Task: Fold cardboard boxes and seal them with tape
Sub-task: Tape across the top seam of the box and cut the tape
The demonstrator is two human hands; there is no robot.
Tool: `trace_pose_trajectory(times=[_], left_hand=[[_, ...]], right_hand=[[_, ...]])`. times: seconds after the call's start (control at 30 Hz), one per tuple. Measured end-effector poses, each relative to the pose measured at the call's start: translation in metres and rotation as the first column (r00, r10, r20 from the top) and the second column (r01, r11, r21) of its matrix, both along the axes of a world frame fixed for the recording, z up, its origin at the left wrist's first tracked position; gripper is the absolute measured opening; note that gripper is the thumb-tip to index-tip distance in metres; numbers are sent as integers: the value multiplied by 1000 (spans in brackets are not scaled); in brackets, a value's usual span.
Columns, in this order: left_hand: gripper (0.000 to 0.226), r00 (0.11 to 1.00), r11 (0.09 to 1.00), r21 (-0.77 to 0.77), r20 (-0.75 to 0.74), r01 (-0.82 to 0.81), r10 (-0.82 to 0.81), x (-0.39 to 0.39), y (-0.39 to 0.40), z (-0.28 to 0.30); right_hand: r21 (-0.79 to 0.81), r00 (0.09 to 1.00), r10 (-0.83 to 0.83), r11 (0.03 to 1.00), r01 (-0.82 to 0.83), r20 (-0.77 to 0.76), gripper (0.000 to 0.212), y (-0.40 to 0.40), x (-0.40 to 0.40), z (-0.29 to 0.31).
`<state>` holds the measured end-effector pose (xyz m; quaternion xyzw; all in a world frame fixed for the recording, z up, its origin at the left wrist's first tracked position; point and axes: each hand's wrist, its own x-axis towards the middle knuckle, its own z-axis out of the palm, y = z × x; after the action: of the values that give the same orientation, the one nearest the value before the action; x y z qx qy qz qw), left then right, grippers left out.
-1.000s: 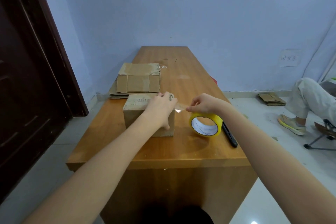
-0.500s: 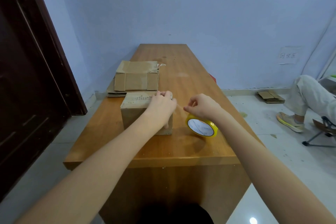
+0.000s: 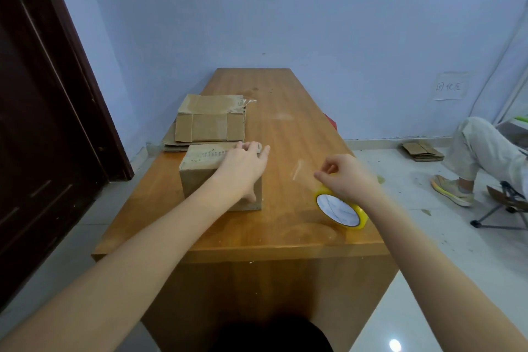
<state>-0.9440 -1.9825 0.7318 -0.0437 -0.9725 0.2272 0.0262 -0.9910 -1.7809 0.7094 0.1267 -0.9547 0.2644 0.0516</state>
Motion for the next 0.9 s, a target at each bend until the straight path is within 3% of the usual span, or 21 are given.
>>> trace_pose_trajectory(times=[0.13, 0.37, 0.5, 0.77, 0.9], left_hand=[[116, 999, 994, 110, -39, -20, 25, 7, 0, -5], [106, 997, 952, 307, -76, 15, 8, 10, -8, -11], [99, 995, 926, 370, -93, 79, -48, 13, -19, -6], [97, 993, 893, 437, -97, 106, -71, 25, -26, -8], [74, 992, 853, 515, -124, 87, -26, 30, -23, -2]], right_hand=[[-5, 995, -61, 998, 61, -73, 16, -17, 10, -4], [216, 903, -98, 955, 204, -417, 19, -49, 37, -32], [286, 908, -39, 943, 172, -417, 50, -53, 38, -57], [352, 876, 88, 931, 97, -474, 42, -50, 36, -72], [445, 900, 82, 886, 130, -427, 44, -46, 34, -74]])
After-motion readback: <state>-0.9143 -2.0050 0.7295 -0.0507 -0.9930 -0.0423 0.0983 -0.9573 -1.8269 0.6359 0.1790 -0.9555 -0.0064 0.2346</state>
